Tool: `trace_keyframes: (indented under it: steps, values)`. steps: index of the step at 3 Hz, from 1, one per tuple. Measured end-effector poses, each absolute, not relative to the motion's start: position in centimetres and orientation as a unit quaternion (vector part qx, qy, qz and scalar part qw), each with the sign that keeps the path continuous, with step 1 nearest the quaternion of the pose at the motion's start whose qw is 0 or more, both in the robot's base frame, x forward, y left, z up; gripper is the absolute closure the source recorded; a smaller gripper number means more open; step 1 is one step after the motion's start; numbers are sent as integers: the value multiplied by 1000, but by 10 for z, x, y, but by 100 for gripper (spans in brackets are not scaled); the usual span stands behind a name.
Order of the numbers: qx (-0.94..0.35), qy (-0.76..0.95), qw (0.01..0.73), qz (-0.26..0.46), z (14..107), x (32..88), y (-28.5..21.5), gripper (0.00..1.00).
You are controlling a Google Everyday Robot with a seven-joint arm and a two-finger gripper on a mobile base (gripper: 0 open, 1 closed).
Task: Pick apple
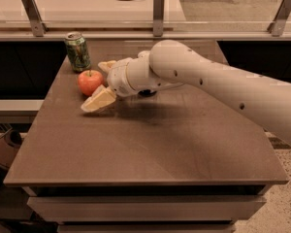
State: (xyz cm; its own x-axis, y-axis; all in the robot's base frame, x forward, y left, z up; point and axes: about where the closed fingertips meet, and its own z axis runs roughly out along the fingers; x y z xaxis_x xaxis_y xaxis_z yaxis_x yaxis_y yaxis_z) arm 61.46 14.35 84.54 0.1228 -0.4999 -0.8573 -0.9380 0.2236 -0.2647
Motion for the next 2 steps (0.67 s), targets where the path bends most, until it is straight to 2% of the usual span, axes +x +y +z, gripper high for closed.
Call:
trace_keyframes:
  steps: [2]
  values:
    - [-581, 620, 474, 232, 845, 612, 147, 64]
